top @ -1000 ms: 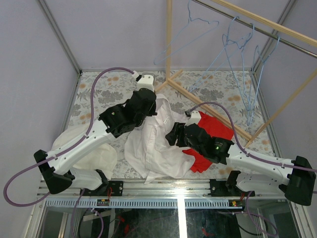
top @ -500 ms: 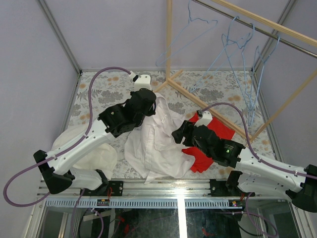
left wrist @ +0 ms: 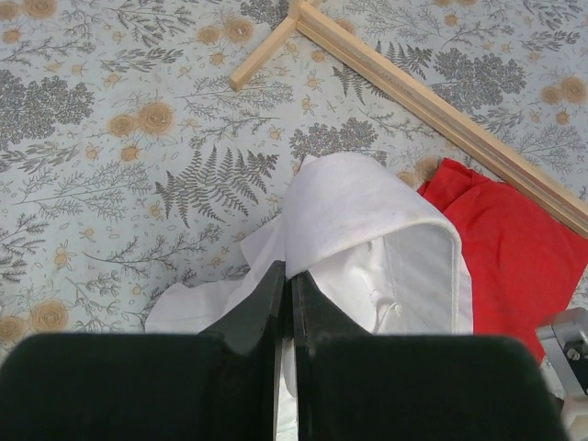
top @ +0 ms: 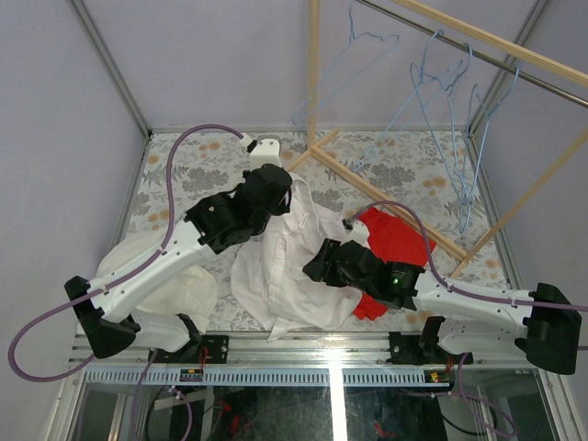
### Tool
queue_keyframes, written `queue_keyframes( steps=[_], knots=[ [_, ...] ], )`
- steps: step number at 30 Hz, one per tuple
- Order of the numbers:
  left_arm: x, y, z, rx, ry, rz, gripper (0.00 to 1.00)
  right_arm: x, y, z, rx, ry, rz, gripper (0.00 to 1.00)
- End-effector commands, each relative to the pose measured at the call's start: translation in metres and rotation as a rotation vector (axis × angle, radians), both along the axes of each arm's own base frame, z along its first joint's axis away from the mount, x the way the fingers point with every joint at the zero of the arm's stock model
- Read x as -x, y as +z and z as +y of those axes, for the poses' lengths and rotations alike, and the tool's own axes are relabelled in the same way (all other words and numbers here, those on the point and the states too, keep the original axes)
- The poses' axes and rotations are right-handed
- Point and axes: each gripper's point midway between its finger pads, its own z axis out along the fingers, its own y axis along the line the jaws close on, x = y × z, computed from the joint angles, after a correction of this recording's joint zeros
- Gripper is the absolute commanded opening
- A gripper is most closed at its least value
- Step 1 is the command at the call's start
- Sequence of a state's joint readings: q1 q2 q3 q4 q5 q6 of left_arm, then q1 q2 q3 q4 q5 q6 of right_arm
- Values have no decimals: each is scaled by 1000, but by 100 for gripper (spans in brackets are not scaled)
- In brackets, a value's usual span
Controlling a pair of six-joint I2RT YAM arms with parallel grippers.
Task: Place the shirt on the hanger
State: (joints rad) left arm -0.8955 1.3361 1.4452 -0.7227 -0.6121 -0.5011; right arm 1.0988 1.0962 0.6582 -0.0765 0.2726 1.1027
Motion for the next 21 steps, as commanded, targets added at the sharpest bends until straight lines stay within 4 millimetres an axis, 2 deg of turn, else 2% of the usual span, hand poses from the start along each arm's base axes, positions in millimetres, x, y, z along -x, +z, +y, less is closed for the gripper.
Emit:
queue_keyframes(
  steps=[1,4,6,7,9,11,13,15,17,21],
  knots=[
    [1,12,15,30,55,-28,0,-18,15,0,-43,-95,-64,41],
    [8,7,22,39,57,-19,0,-29,29,-12,-7,-132,-143,15],
    [14,0,28,43,63,-7,1,-35,41,-22,35,-150,-203,3],
    [18,-6,32,44,66,1,7,-38,47,-26,59,-150,-237,1],
    [27,-22,36,42,47,27,26,-42,61,-31,107,-133,-295,0],
    [36,-30,36,58,0,39,55,-43,71,-31,158,-87,-338,0],
    [42,-36,31,72,-51,46,72,-41,79,-26,195,-28,-356,0],
    [45,-37,26,72,-102,46,78,-40,85,-19,217,24,-364,0],
    [46,-38,23,52,-141,41,81,-35,87,-12,214,76,-359,0],
    [43,-47,30,-51,-145,58,79,-33,95,-8,193,93,-366,0]
  ],
)
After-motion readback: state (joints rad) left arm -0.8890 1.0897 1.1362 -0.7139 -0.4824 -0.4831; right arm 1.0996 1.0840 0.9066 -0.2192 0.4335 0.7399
